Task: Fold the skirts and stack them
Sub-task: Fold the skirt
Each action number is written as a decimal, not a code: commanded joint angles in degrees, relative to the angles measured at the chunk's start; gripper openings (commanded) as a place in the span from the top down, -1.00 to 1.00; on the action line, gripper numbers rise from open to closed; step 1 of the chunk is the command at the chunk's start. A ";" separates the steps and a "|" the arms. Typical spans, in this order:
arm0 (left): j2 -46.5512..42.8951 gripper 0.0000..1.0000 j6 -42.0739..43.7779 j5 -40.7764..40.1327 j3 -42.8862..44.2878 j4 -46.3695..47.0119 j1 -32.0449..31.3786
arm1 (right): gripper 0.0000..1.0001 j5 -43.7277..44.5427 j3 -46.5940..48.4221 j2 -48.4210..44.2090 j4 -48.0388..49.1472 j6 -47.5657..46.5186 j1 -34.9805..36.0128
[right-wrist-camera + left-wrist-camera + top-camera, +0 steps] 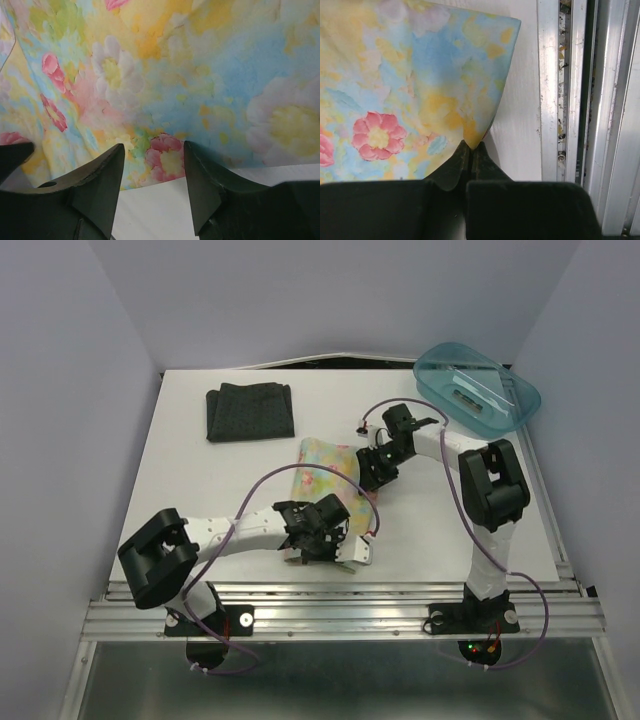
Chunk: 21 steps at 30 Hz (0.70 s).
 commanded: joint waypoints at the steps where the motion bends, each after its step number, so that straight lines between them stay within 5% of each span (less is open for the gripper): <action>1: 0.13 1.00 0.32 3.16 4.27 -2.62 1.11 | -0.12 1.04 -2.65 0.25 4.17 0.32 -0.03; 21: -0.84 1.00 0.32 5.44 9.89 -8.25 3.14 | 0.07 0.43 -0.38 -10.13 5.85 6.21 -0.03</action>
